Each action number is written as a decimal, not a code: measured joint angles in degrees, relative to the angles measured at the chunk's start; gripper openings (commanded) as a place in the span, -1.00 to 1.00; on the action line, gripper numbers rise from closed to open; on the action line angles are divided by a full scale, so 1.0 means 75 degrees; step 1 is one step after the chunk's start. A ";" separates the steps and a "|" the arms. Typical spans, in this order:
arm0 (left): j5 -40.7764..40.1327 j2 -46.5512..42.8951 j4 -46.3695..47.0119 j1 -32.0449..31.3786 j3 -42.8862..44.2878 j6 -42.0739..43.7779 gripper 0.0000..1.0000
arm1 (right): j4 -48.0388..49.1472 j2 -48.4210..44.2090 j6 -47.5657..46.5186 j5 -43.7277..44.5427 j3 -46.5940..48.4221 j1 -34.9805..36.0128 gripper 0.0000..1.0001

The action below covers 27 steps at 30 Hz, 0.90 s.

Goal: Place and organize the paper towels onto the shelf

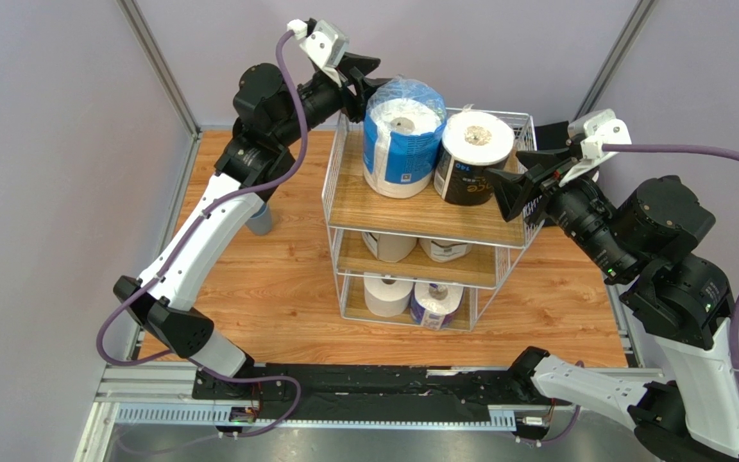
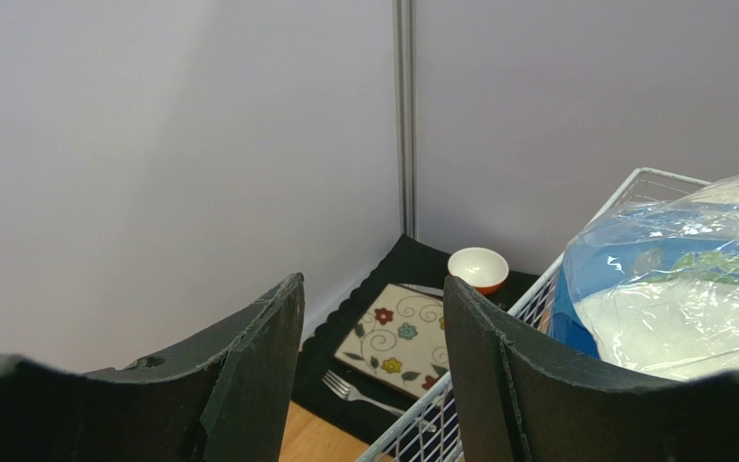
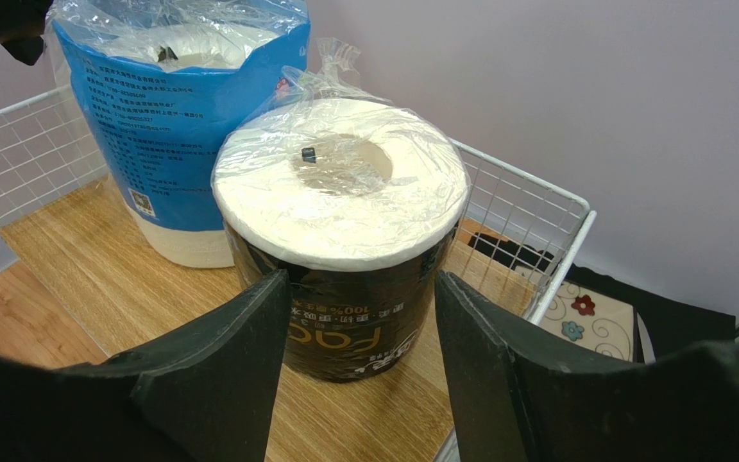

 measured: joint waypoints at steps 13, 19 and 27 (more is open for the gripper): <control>-0.1545 -0.0667 0.0918 -0.0055 -0.1084 0.0393 0.36 | 0.0344 0.0020 0.0073 0.0032 -0.0064 0.0000 0.23; -0.2451 -0.1536 0.2052 -0.0055 -0.1932 0.0507 0.53 | 0.0574 0.0012 0.0079 0.0032 -0.0064 0.0000 0.23; -0.3756 -0.3037 0.2690 -0.0055 -0.2710 0.0863 0.58 | 0.0743 -0.0341 0.0073 0.0201 -0.0192 0.0000 0.26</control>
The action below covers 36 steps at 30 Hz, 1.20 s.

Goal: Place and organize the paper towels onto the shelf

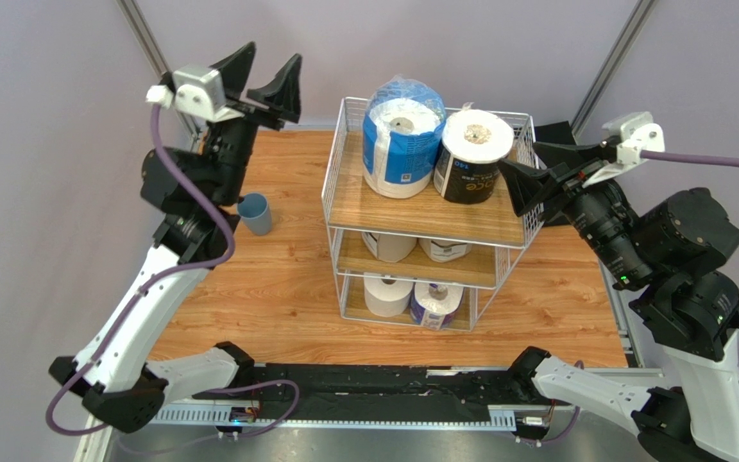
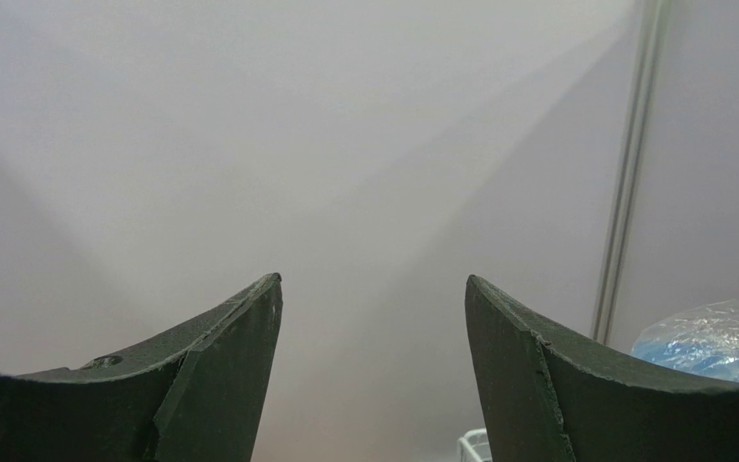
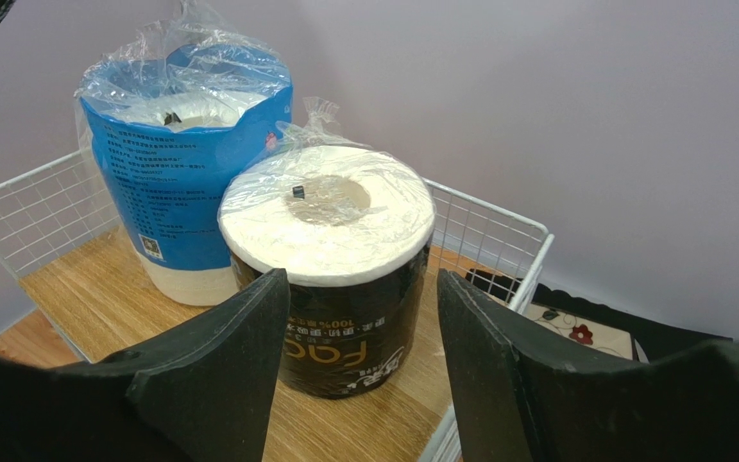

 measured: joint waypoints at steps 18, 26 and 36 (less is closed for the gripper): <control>-0.3252 -0.4759 -0.3768 0.0000 -0.5313 -0.1842 0.80 | 0.0172 -0.3960 0.1072 0.3713 -0.2331 -0.0006 0.99; -0.3803 -0.4771 -0.6059 -0.0003 -0.5694 -0.2498 0.87 | -0.0854 -0.5622 0.2468 0.4922 -0.4048 -0.0009 0.99; -0.3544 -0.5712 -0.6936 -0.0009 -0.7026 -0.3602 0.89 | -0.2958 -0.5817 0.4345 0.4998 -0.4468 -0.0009 0.99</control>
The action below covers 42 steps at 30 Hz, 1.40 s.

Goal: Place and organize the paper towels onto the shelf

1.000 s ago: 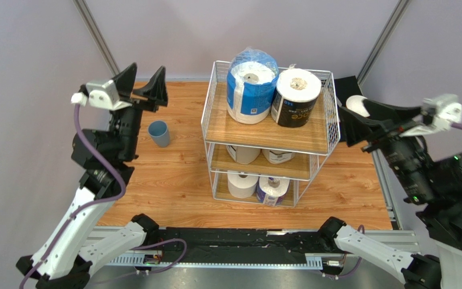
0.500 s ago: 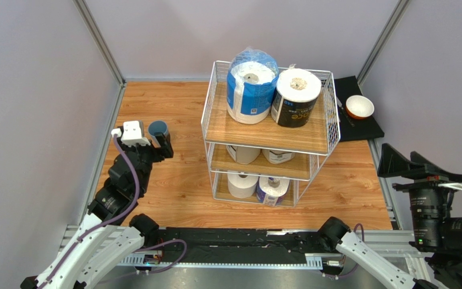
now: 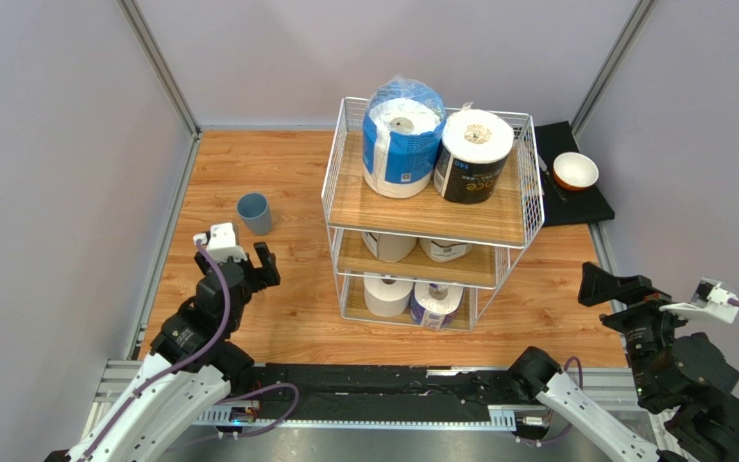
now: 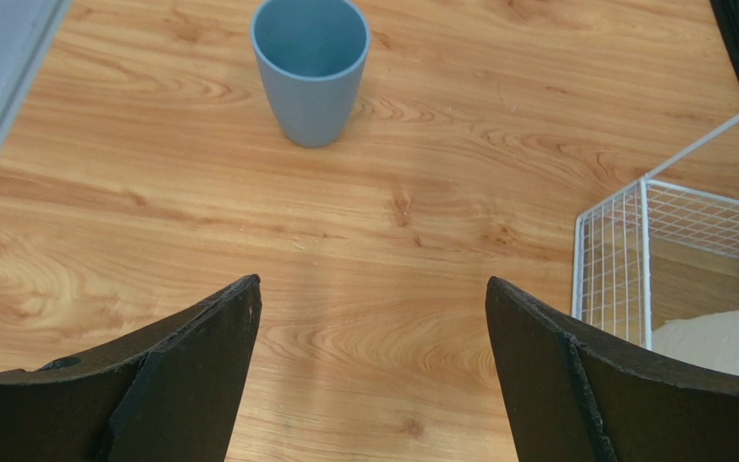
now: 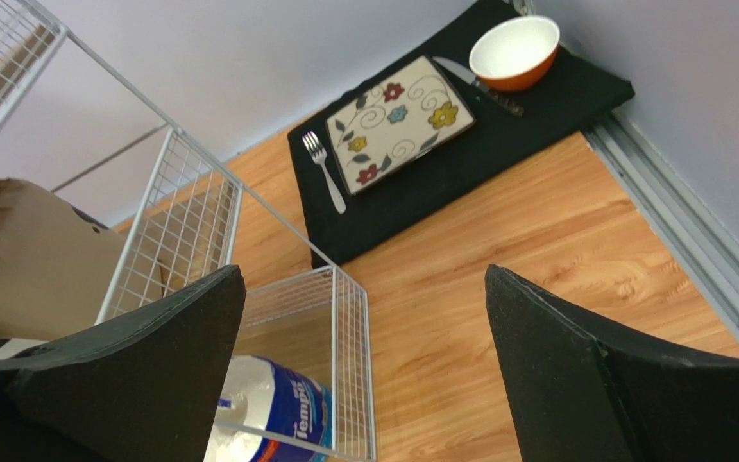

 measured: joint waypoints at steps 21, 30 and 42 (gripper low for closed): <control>0.0399 -0.0082 -0.0152 0.0000 -0.0574 -0.0787 0.92 | -0.1612 -0.0125 0.2355 -0.3494 -0.1504 -0.1498 0.94; 0.0711 0.0230 0.0047 0.0000 -0.0863 -0.0941 0.93 | -0.1655 -0.0160 0.1367 -0.5120 -0.1475 -0.3684 0.94; 0.0895 0.0513 0.0332 0.0000 -0.0863 -0.1011 0.94 | -0.1294 0.0140 0.0562 -0.6458 -0.0947 -0.5138 0.99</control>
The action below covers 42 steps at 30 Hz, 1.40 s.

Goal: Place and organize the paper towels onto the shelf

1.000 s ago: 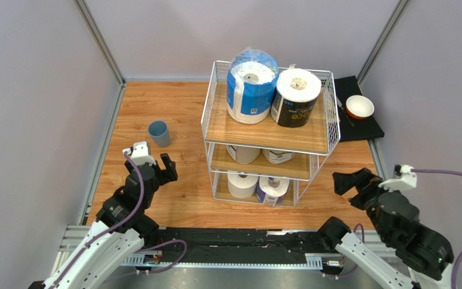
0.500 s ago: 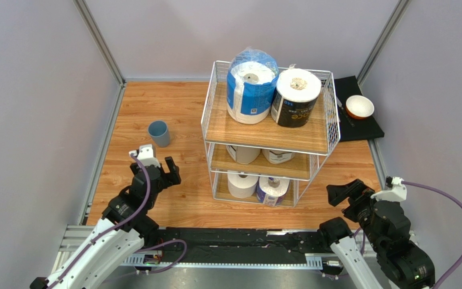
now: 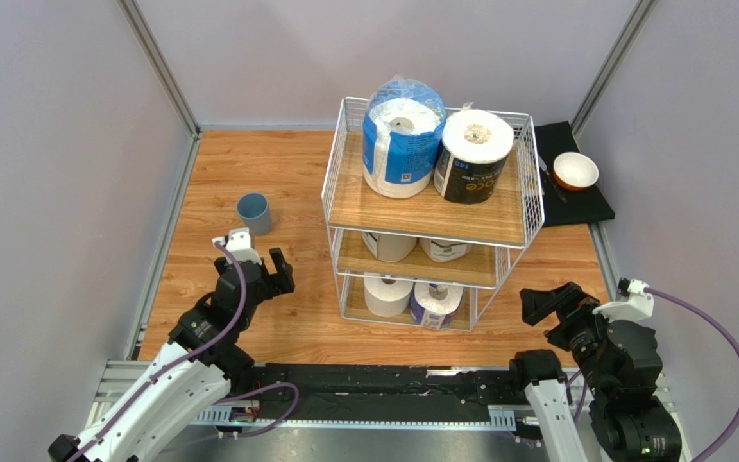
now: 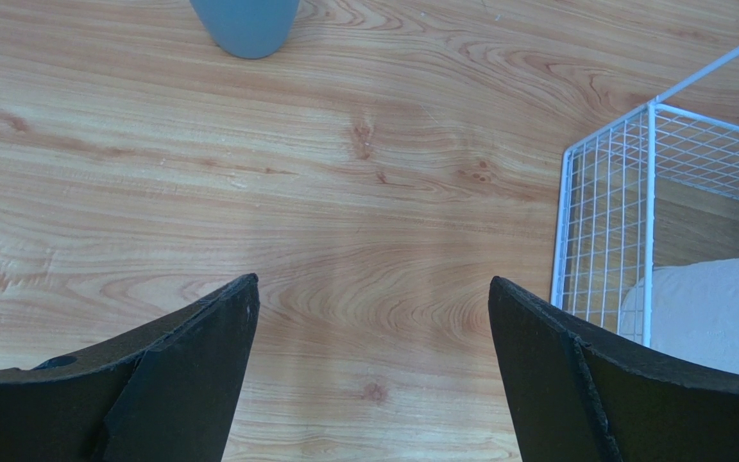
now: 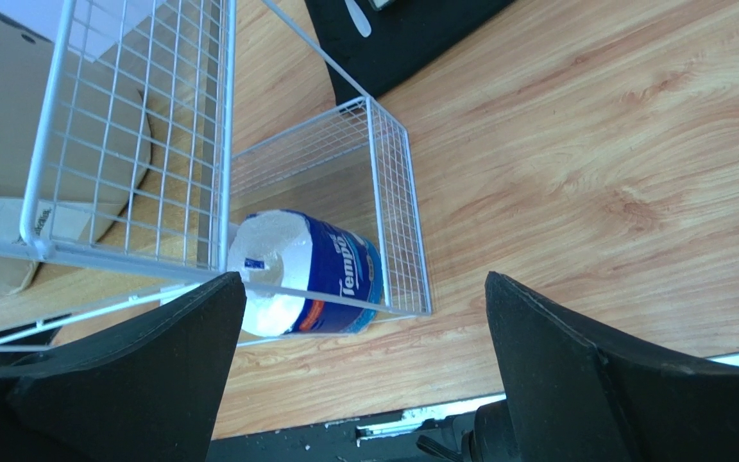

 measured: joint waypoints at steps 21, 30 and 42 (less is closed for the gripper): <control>0.0102 -0.0134 -0.0020 0.0000 0.0000 0.0262 0.95 | 0.1874 0.2130 -0.0376 0.1431 0.1722 0.0000 0.99; 0.0417 -0.0131 0.0026 0.0000 0.0000 0.0254 0.96 | 0.2678 0.2189 -0.0933 -0.0554 0.3421 0.0000 0.98; 0.0495 -0.0154 0.0026 0.0000 0.0000 0.0239 0.96 | 0.5260 0.2337 -0.0163 -0.5715 0.2958 0.0000 0.99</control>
